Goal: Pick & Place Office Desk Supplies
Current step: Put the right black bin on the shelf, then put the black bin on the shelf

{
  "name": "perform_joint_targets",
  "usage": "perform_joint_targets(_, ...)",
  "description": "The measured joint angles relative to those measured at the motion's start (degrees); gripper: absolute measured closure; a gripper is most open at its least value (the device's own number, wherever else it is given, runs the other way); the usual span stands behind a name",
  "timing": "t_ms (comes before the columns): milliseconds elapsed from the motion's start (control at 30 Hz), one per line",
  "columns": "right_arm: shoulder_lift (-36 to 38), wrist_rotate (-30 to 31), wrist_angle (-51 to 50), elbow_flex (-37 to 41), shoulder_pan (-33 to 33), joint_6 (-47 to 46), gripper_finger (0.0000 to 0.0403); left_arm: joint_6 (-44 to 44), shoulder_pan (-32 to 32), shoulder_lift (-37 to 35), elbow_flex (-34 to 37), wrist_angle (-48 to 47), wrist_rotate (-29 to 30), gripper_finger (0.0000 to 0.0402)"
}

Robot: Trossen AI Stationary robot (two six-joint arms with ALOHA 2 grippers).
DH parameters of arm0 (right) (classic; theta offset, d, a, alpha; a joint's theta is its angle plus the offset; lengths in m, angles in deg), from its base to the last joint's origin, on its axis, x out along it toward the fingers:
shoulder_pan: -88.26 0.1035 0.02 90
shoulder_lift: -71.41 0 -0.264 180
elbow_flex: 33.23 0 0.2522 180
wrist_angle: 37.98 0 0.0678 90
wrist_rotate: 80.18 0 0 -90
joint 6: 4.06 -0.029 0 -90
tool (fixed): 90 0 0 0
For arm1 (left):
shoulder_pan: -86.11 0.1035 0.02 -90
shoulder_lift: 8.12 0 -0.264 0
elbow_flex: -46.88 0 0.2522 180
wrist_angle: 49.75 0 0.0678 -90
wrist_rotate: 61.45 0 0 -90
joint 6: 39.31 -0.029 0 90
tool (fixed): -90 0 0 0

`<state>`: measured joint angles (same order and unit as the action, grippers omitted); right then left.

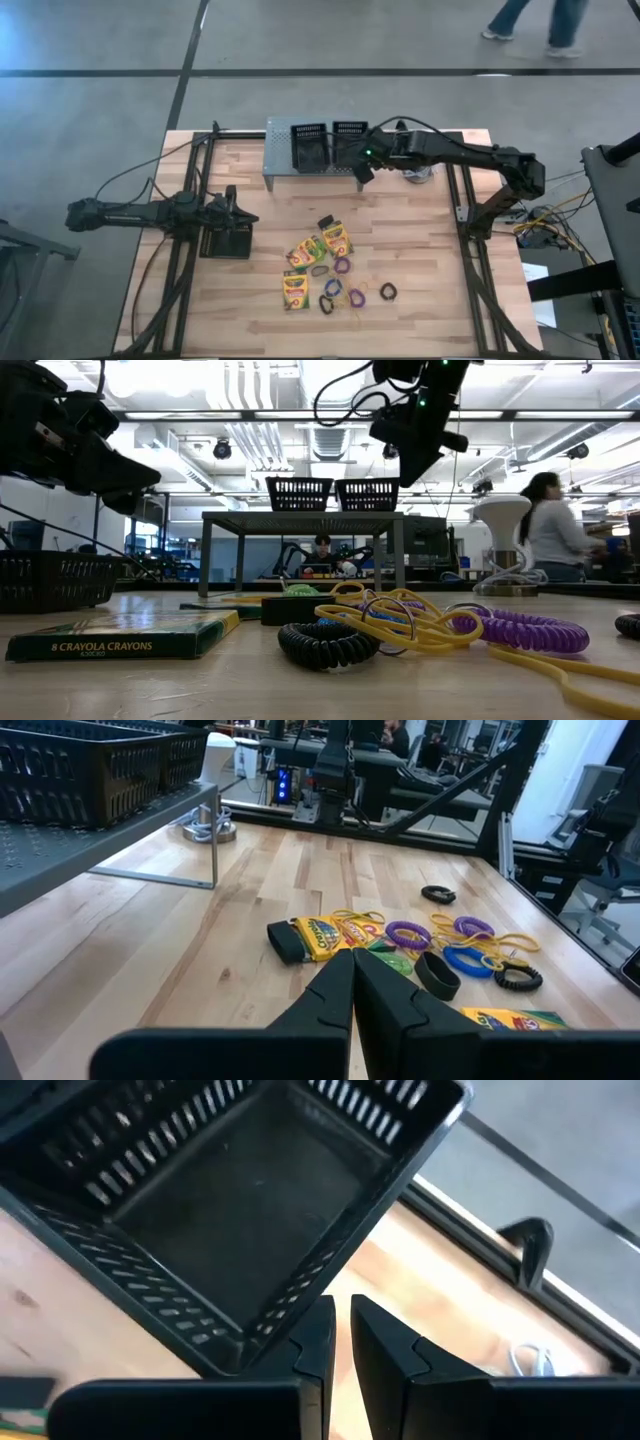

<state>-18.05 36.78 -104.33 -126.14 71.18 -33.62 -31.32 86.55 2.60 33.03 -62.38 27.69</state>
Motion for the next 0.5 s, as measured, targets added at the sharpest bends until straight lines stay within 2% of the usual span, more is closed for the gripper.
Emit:
perform_joint_targets(233,0.18,0.9,-2.42,-1.75,1.04,1.11,0.0372,0.0,0.01,0.0,0.0,-0.15,0.0,0.0387)
perform_joint_targets(367,0.65,11.7,-9.84,-1.7,6.94,-3.21,0.0372,-1.24,-0.02,0.0,-0.01,-0.18,-0.17,0.0387)
perform_joint_targets(433,1.17,16.77,-12.39,-0.31,12.18,-7.62,0.0372,-3.27,-0.37,0.0,0.0,-0.05,-1.27,0.0387)
perform_joint_targets(500,1.65,19.26,-12.79,2.1,18.26,-12.42,0.0372,-4.7,-2.0,0.04,0.01,2.18,-4.47,0.0387)
